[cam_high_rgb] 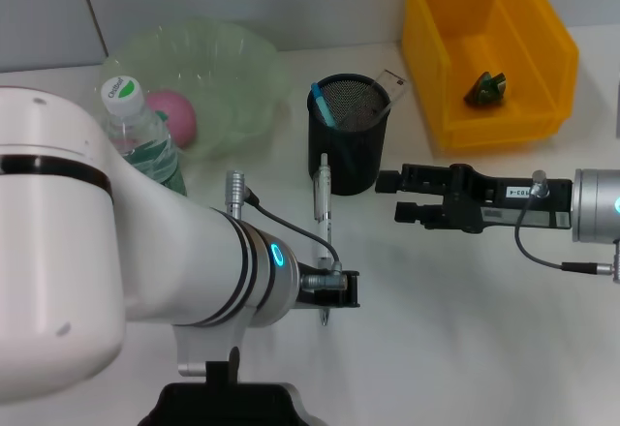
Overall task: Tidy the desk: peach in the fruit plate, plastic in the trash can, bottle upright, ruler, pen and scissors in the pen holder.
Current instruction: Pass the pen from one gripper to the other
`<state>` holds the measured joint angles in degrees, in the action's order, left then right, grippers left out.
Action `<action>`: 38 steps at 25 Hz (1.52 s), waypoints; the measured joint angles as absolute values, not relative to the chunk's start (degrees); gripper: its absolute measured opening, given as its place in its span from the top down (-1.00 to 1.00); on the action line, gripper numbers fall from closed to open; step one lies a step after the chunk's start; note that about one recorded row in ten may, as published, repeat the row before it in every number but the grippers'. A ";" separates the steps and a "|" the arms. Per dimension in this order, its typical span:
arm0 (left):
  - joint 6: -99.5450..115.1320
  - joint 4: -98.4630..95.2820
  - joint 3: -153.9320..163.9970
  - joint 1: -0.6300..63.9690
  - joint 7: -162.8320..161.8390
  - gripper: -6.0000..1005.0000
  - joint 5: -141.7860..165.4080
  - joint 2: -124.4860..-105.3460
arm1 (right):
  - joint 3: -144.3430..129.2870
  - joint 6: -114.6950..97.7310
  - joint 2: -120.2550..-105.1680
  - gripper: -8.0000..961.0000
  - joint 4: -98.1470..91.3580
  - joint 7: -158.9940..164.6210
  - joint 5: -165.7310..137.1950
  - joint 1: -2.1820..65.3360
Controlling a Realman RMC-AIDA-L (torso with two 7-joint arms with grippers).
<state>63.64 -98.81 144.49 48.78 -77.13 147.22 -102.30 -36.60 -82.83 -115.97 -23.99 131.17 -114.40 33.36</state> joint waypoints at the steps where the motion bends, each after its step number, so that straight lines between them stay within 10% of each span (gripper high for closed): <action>1: 63.64 -98.80 144.49 48.78 -77.09 0.74 147.22 -102.30 | -36.65 -83.58 -115.75 -0.71 -23.99 131.15 -114.34 33.57; 14: 63.54 -98.82 144.40 48.78 -76.72 0.74 147.21 -102.15 | -33.58 -83.48 -113.31 -0.73 -23.46 135.49 -113.91 31.59; 38: 63.27 -99.23 144.04 47.80 -76.48 0.74 147.89 -102.14 | -33.49 -85.08 -115.34 -0.67 -22.38 132.33 -113.78 35.93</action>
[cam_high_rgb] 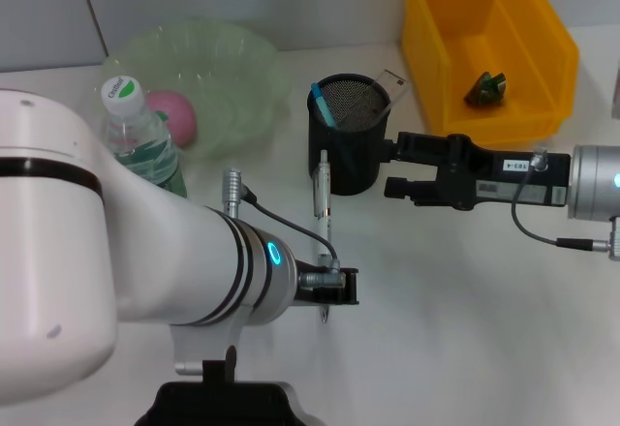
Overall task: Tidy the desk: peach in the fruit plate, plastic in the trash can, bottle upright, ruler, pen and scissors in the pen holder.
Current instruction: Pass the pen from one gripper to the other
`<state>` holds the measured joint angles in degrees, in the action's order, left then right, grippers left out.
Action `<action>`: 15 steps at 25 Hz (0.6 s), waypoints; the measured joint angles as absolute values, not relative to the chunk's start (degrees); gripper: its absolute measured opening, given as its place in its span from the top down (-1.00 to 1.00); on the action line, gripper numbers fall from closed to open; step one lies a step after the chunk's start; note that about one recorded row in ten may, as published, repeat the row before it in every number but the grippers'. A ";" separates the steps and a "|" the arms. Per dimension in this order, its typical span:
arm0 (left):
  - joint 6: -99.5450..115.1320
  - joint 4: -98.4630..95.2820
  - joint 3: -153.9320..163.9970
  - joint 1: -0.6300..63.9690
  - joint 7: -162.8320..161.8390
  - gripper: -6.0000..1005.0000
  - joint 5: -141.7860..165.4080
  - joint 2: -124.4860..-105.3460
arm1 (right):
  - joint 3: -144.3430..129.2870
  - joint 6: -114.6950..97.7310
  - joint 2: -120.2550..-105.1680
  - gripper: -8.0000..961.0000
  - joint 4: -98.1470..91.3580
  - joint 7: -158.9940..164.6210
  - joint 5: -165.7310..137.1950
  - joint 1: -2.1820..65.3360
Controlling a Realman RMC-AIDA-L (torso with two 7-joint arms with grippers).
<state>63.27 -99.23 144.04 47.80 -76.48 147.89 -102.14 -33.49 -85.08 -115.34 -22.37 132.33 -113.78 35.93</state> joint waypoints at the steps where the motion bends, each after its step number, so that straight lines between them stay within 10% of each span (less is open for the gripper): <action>1: 63.27 -99.23 144.04 47.80 -76.48 0.74 147.89 -102.14 | -33.49 -85.08 -115.34 -0.67 -22.38 132.33 -113.78 35.93; 15: 62.82 -99.23 144.26 47.95 -75.92 0.74 147.89 -102.39 | -34.86 -83.13 -117.28 -0.64 -22.25 131.31 -114.32 38.39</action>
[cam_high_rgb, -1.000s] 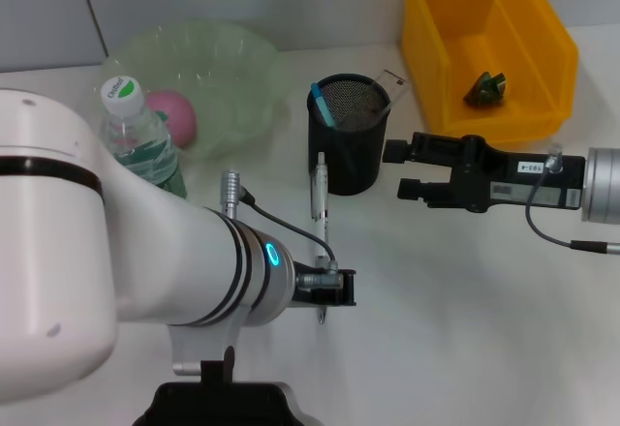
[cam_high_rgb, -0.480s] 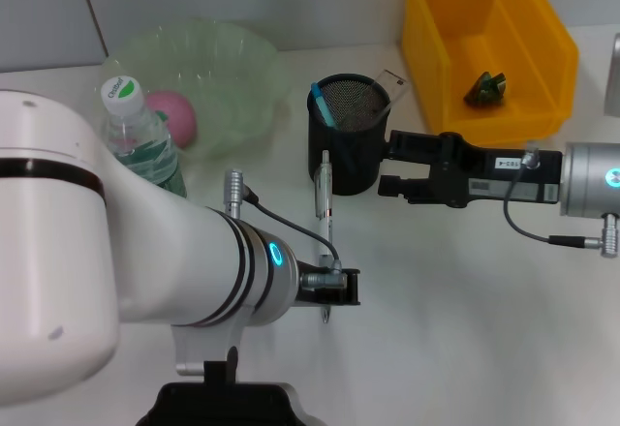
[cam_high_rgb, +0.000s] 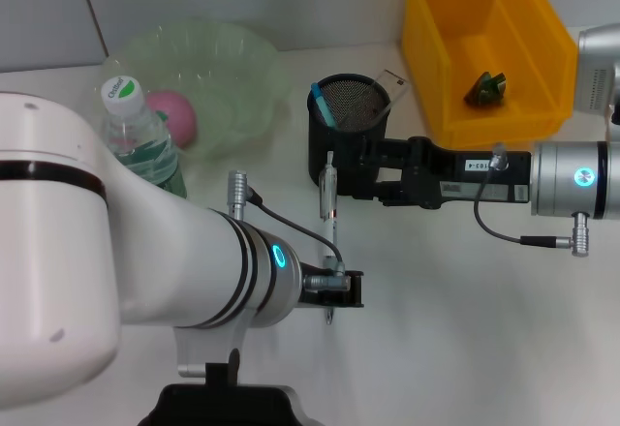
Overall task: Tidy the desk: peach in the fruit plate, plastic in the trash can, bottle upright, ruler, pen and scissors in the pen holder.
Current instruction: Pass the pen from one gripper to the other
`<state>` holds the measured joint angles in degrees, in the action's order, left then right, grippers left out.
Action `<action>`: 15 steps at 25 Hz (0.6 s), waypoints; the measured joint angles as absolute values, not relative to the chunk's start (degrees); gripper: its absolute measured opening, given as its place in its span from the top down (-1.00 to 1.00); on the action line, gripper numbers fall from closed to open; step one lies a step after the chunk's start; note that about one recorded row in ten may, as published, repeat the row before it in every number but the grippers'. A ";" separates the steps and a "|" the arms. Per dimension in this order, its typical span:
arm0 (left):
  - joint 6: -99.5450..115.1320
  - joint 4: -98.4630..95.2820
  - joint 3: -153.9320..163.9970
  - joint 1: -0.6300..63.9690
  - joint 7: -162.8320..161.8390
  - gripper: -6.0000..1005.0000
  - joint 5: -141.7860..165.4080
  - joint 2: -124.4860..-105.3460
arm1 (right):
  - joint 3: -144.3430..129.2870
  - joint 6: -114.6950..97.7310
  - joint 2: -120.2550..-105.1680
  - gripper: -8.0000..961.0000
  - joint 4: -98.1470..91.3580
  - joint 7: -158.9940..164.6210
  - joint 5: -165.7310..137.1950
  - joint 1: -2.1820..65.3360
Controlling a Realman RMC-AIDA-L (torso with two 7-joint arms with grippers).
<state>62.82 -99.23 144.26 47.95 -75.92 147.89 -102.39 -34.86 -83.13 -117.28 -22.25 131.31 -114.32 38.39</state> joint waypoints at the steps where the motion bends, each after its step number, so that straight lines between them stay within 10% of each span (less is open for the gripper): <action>1: 62.82 -99.23 144.26 47.95 -75.92 0.74 147.89 -102.39 | -34.98 -83.25 -117.35 -0.64 -22.32 131.31 -114.22 38.42; 15: 62.63 -98.88 144.13 47.95 -75.70 0.75 147.46 -102.39 | -35.24 -82.78 -117.42 -0.42 -22.67 131.30 -114.49 38.56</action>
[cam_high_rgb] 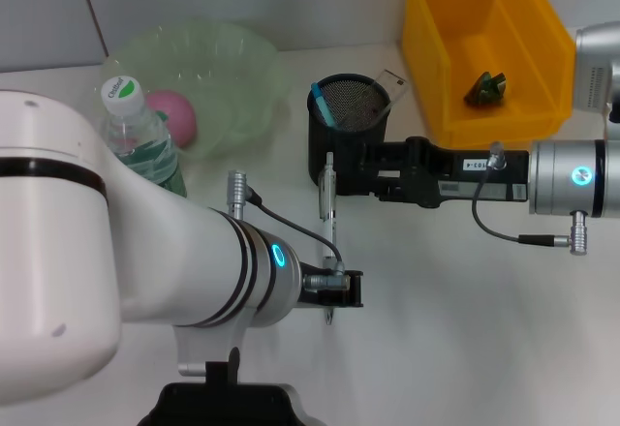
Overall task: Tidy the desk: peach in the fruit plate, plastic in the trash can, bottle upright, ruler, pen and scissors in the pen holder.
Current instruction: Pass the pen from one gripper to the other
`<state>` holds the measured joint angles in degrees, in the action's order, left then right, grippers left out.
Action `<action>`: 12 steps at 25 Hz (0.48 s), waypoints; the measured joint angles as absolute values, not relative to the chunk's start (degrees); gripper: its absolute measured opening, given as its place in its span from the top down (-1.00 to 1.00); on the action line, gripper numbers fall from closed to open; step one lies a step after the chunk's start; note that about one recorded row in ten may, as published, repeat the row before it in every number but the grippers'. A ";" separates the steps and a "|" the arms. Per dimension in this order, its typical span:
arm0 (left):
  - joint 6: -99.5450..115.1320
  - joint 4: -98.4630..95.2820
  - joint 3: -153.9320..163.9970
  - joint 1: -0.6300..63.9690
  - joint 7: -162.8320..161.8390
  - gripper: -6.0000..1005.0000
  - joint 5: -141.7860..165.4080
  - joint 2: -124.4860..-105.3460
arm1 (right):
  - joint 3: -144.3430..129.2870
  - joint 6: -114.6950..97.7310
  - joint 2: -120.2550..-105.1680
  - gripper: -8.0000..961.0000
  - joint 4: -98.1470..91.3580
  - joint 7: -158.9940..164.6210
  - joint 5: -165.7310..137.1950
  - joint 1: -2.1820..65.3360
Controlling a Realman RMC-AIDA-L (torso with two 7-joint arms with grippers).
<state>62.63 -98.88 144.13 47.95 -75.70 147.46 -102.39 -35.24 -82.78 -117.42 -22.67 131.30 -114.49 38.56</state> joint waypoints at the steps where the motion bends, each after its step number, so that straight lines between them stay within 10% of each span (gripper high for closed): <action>1: 62.63 -98.88 144.13 47.95 -75.70 0.75 147.46 -102.39 | -35.51 -82.78 -117.42 -0.32 -22.67 131.30 -114.50 38.61; 12: 62.49 -98.78 144.13 47.92 -75.73 0.75 147.41 -102.48 | -37.31 -82.21 -117.47 0.21 -22.59 131.39 -114.52 39.37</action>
